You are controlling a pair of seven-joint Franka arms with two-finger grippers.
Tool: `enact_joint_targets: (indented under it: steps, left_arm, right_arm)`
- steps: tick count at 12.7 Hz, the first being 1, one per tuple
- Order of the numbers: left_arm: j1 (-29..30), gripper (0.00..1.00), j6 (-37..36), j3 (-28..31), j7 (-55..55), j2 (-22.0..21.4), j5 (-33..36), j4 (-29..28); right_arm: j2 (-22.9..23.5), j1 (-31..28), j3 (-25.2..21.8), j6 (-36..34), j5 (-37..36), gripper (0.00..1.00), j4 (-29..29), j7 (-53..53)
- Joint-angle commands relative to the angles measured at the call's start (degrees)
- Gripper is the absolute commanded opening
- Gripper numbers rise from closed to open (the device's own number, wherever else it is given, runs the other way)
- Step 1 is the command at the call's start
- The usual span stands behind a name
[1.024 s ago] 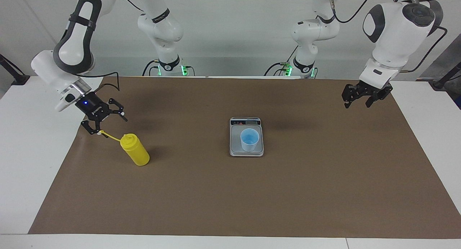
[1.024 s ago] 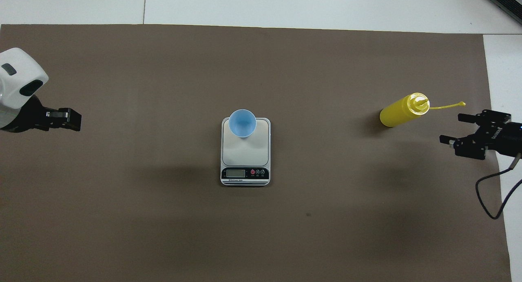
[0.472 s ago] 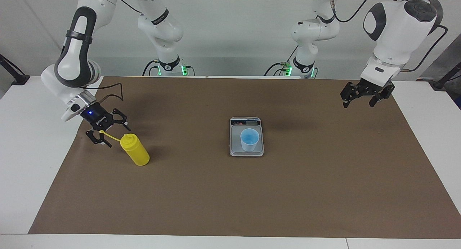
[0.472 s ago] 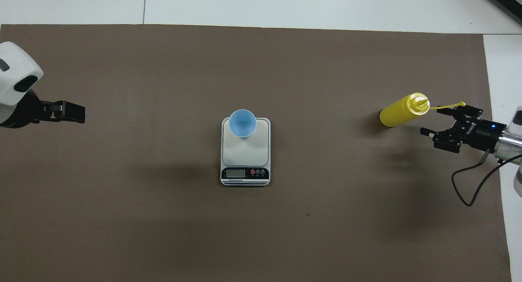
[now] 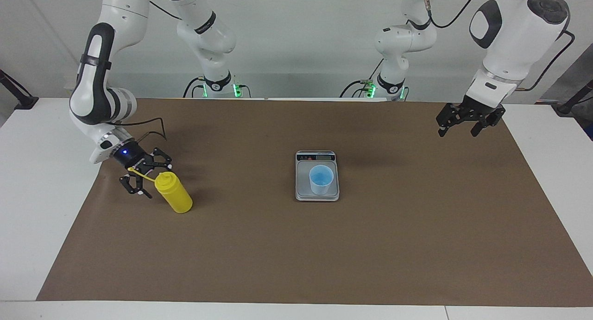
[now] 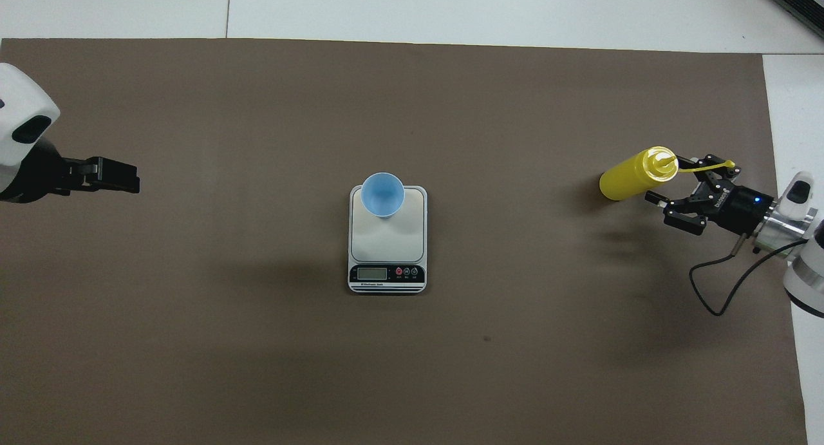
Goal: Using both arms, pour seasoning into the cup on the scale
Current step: 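Grasp the yellow bottle with the right gripper and lift it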
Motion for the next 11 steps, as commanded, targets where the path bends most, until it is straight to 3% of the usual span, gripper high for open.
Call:
enact_joint_targets:
  steps: [1,4,11]
  left_arm:
    - [0.8,1.00,0.3,-0.2,1.2,-1.2,-1.2,-0.6]
    - [0.6,1.00,-0.4,-0.3,1.1,-1.8,-0.8,0.1]
    - [0.8,1.00,-2.0,-0.2,1.0,-3.3,-0.3,0.1]
  right_arm:
    - [1.7,-0.3,0.7,-1.5,2.7,1.00,0.8,-3.6]
    - [3.3,1.3,0.7,-2.7,7.7,1.00,0.8,-3.6]
    - [4.1,1.7,0.7,-2.2,8.1,1.00,0.9,-4.5]
